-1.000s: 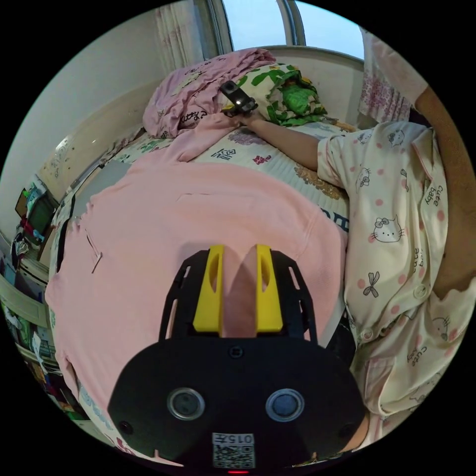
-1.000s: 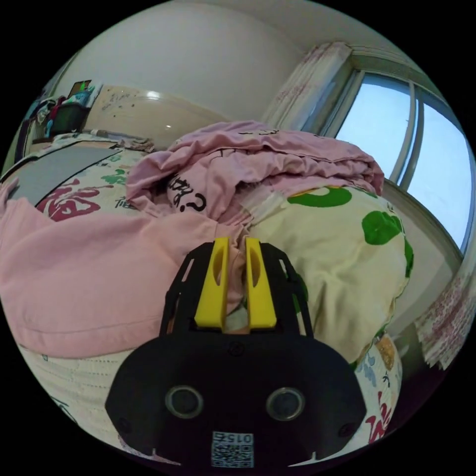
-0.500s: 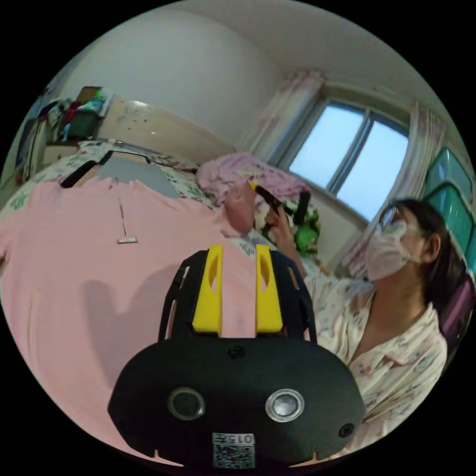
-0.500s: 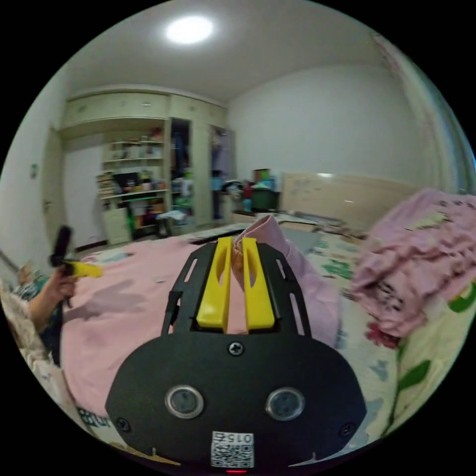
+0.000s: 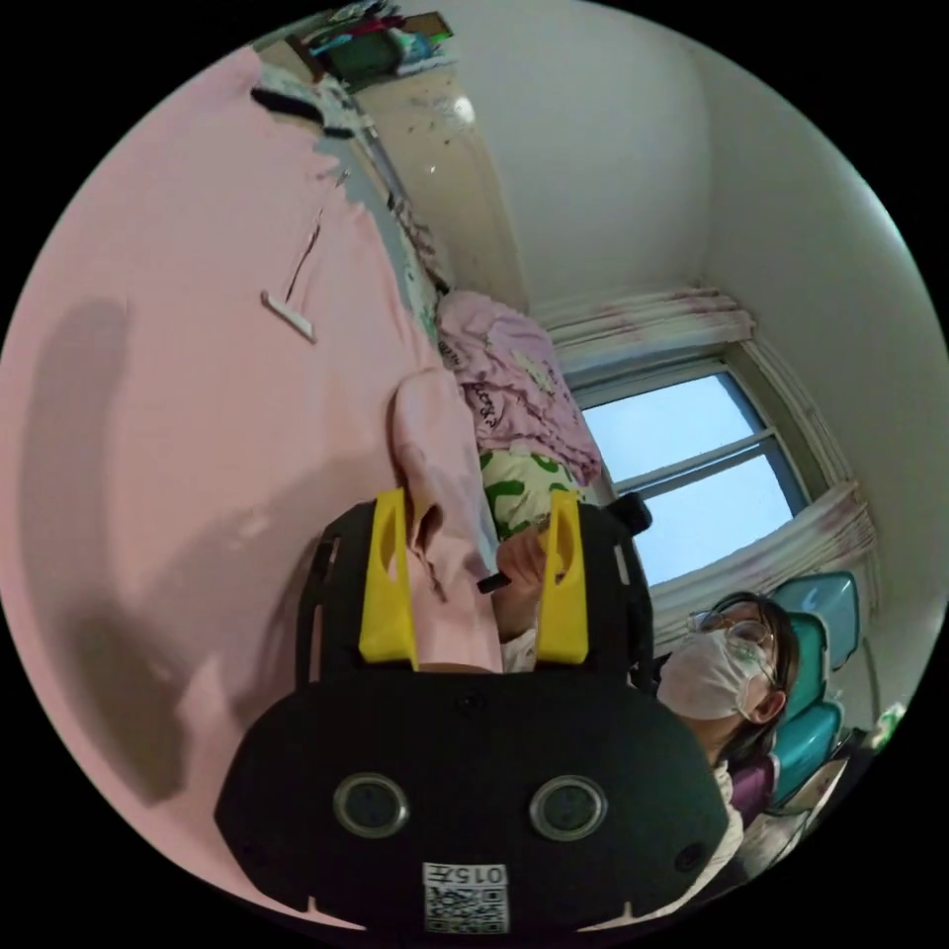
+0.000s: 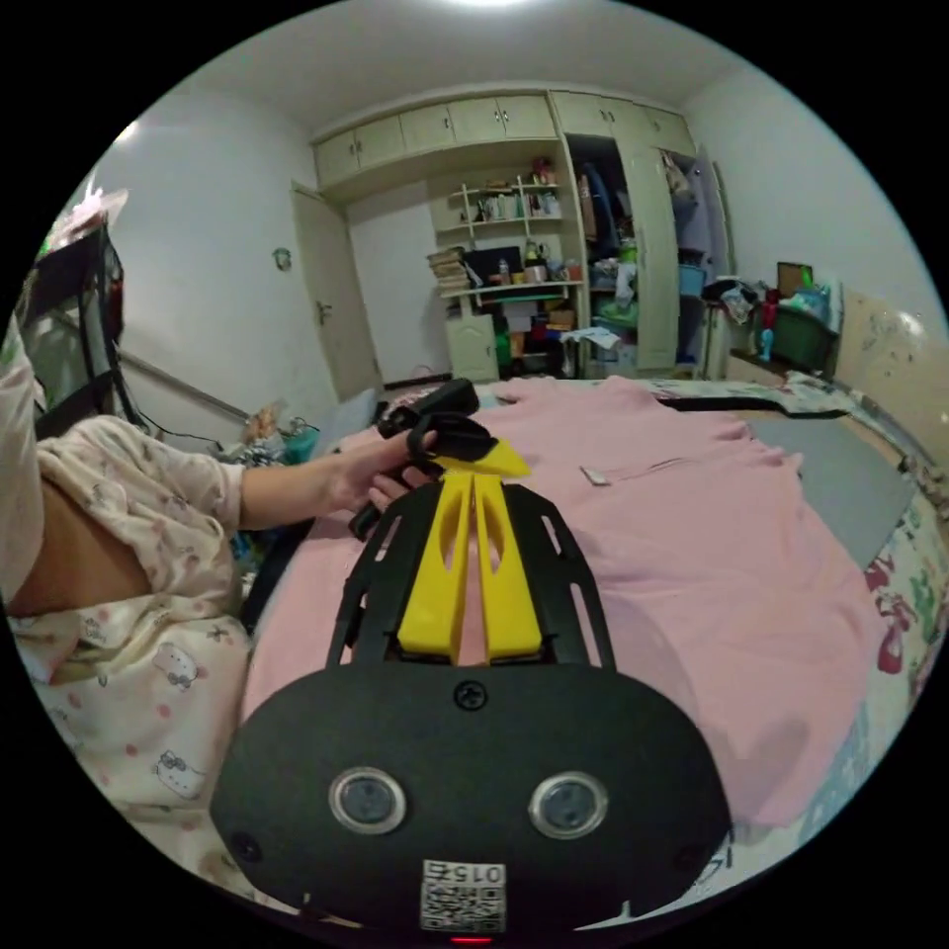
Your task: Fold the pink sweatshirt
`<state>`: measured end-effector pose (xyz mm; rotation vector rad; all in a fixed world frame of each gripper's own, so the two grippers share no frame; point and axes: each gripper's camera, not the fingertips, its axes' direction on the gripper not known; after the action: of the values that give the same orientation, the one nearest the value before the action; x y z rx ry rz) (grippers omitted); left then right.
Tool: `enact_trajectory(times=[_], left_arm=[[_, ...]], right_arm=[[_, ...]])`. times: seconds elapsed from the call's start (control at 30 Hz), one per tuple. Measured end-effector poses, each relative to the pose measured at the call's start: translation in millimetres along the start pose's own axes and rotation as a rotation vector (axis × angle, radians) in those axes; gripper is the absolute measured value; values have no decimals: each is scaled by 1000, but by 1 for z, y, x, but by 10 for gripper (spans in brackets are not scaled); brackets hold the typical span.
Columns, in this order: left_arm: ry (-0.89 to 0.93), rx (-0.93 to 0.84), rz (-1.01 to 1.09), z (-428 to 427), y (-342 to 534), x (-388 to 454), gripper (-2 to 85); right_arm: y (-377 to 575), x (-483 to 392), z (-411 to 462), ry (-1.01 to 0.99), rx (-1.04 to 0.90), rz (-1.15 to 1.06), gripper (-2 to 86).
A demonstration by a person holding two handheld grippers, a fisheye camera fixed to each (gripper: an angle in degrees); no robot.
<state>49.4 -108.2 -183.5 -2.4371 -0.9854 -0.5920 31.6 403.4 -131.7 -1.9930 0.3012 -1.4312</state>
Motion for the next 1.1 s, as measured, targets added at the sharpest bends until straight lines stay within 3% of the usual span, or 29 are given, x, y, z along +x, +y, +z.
enact_trajectory(times=[0.23, 0.3, 0.37, 0.57, 0.63, 0.7, 0.77, 0.83, 0.93, 1.1], left_arm=[[-140, 16, 47, 26, -7, -10, 169], [-305, 91, 125, 19, -1, 5, 168], [-347, 96, 156, 24, -1, 9, 165], [-287, -96, 160, 102, -1, -18, 148], [-336, -97, 165, 118, 1, -22, 118], [-371, -83, 160, 128, 2, -26, 25], [-326, -52, 192, 125, 8, -18, 9], [-323, -11, 250, 117, 18, 0, 3], [-351, 119, 319, 79, 41, 32, -1], [-439, 323, 327, -4, 114, 51, -3]], right_arm=[[29, 10, -25, 206, 43, -43, -6], [37, 16, -17, 168, 4, -70, 0], [43, 9, 3, 38, -100, -169, 43], [64, -20, 37, -48, -209, -448, 91], [66, -13, 34, 3, -166, -439, 91], [68, 0, 17, -23, -59, -414, 93], [74, 32, -16, -46, 115, -325, 84], [82, 57, -33, 58, 197, -238, 66], [99, 93, -34, 320, 178, -148, 85], [110, 139, 2, 313, 21, -118, 121]])
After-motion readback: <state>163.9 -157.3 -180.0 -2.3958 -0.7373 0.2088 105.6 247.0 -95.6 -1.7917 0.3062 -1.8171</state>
